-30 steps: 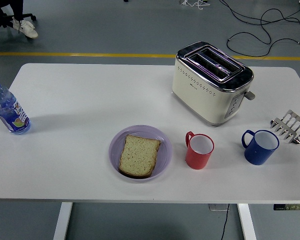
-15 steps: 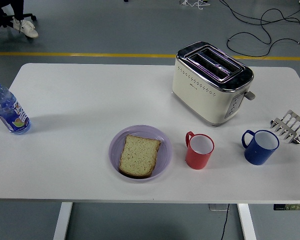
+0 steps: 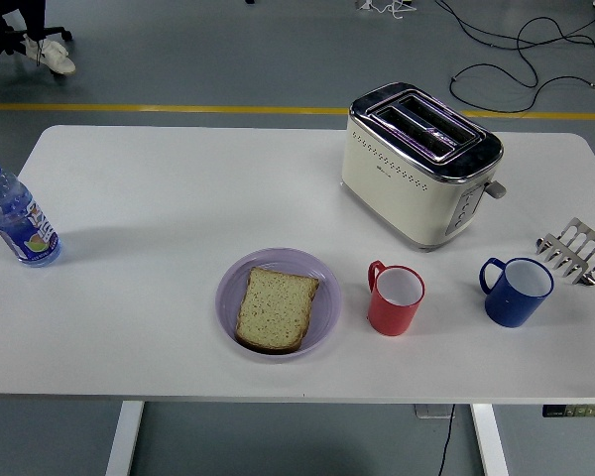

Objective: Pick up the cup,pour liquid into bread,place the cup on the desk

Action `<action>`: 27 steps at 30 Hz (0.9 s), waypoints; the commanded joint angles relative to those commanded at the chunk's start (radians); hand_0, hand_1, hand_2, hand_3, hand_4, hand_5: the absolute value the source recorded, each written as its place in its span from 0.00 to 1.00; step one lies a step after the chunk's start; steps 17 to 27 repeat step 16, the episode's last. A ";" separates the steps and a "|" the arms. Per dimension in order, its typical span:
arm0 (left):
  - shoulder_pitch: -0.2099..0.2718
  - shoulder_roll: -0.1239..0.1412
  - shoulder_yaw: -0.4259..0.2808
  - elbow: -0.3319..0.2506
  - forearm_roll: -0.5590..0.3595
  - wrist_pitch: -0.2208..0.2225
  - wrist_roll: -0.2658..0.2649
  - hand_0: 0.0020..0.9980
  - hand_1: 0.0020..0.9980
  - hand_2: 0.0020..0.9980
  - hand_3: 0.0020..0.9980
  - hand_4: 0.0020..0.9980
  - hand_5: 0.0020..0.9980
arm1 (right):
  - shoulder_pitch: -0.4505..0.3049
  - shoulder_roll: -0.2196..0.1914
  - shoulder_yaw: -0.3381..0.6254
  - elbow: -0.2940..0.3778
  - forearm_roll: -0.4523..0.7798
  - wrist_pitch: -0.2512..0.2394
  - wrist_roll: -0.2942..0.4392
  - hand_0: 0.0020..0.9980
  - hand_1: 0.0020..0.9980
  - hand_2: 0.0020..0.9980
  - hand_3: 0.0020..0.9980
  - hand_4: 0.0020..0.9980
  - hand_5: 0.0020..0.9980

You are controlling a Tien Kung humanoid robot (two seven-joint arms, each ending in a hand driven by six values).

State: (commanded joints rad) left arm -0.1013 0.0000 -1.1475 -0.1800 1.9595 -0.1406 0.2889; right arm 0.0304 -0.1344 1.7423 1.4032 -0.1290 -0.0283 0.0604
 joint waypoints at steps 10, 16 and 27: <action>0.002 0.000 -0.007 0.000 0.013 -0.002 0.001 0.66 0.69 0.71 0.59 0.29 0.90 | 0.000 0.004 0.010 0.011 0.007 0.003 0.002 0.60 0.53 0.61 0.59 0.62 0.07; 0.003 0.000 -0.005 0.000 0.009 -0.001 0.001 0.66 0.69 0.71 0.59 0.29 0.90 | -0.001 0.000 0.013 0.018 0.014 0.015 -0.008 0.60 0.55 0.64 0.59 0.64 0.09; 0.003 0.000 -0.005 0.000 0.009 -0.001 0.001 0.66 0.69 0.71 0.59 0.29 0.90 | -0.001 0.000 0.013 0.018 0.014 0.015 -0.008 0.60 0.55 0.64 0.59 0.64 0.09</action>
